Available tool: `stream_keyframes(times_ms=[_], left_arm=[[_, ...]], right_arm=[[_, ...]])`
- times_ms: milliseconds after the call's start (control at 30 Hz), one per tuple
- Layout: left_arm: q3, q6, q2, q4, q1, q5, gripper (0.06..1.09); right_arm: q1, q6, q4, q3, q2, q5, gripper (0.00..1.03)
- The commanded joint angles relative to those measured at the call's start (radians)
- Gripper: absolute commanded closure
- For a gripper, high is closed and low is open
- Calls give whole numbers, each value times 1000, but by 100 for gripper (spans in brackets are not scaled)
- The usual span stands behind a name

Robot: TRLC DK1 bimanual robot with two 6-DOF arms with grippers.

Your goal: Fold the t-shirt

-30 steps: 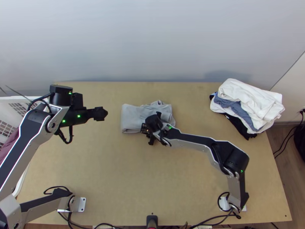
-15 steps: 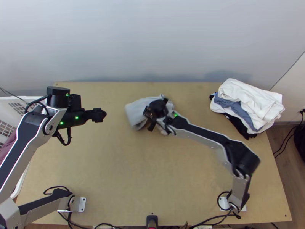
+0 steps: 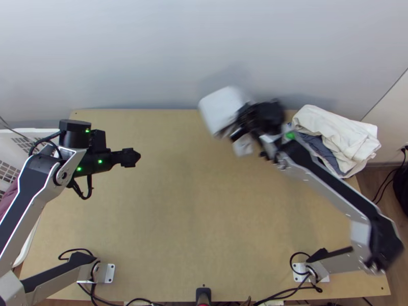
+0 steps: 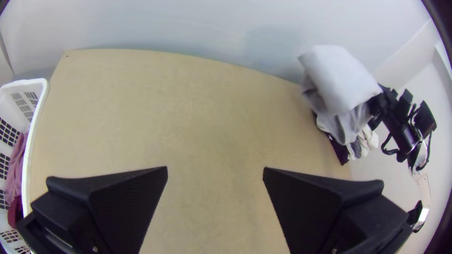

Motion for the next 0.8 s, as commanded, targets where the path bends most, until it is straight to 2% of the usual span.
stream_keyframes(times_ms=[0, 133, 367, 500, 600, 767], left_arm=[[-39, -20, -29, -12, 0, -2, 10], [-78, -20, -48, -15, -2, -2, 10], [-128, -11, -72, -26, 9, -8, 10], [-151, -4, -74, -31, 18, -9, 10], [-167, -1, -75, -31, 23, -9, 10], [-182, 3, -80, -31, 35, -11, 10]], right_arm=[[-241, 29, -4, 12, -198, -33, 100], [-471, 53, -22, 25, -260, -125, 100], [-948, 112, -22, 41, -267, -392, 100], [-1160, 132, -10, 58, -218, -501, 100], [-1249, 131, -5, 45, -181, -536, 100], [-1267, 120, 68, -90, -172, -541, 100]])
